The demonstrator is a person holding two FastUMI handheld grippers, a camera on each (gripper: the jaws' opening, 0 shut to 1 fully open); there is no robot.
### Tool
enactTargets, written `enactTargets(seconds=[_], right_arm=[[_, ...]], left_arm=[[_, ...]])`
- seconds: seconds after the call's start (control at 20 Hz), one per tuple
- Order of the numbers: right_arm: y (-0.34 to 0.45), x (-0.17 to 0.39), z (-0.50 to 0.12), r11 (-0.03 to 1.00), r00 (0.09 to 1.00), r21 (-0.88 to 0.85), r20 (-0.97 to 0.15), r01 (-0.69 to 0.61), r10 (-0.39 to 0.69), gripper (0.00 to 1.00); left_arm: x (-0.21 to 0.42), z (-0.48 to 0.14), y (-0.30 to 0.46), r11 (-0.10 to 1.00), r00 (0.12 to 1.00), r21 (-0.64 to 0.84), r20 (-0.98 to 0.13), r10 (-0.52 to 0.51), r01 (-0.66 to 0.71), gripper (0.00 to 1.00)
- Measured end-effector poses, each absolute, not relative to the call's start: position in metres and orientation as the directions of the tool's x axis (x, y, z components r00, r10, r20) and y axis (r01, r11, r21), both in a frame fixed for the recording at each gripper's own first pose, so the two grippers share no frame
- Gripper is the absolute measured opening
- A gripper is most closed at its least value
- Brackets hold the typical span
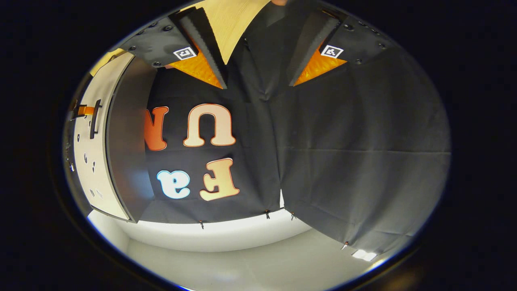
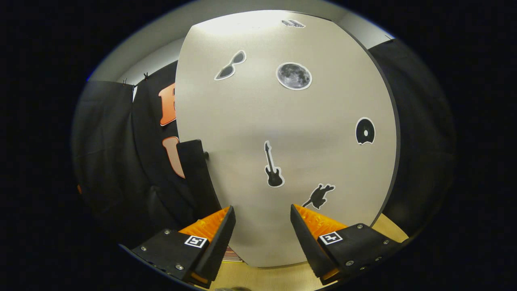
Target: Open the cabinet door with the right hand, grasp the bottle in the cabinet with the left hand and place it on the coaster, then close the cabinet door with the right hand.
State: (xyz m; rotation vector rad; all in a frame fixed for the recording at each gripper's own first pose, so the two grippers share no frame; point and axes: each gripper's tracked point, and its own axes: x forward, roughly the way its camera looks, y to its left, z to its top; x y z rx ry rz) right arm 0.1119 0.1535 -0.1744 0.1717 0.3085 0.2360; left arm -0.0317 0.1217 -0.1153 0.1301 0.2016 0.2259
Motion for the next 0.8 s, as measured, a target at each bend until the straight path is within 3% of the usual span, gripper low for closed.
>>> enactTargets(seconds=[0.35,0.8], right_arm=[[0.124,0.096,-0.124,0.969,0.951,0.131,-0.202,-0.209,0.233,0.85],[0.018,0.000,-0.006,0.996,0.994,-0.008,-0.066,-0.091,0.090,0.85]], left_arm=[[-0.017,-0.093,0.097,0.982,0.972,0.109,-0.161,0.173,-0.157,0.96],[0.012,-0.042,0.049,0.997,0.996,0.069,-0.076,0.044,-0.039,0.95]])
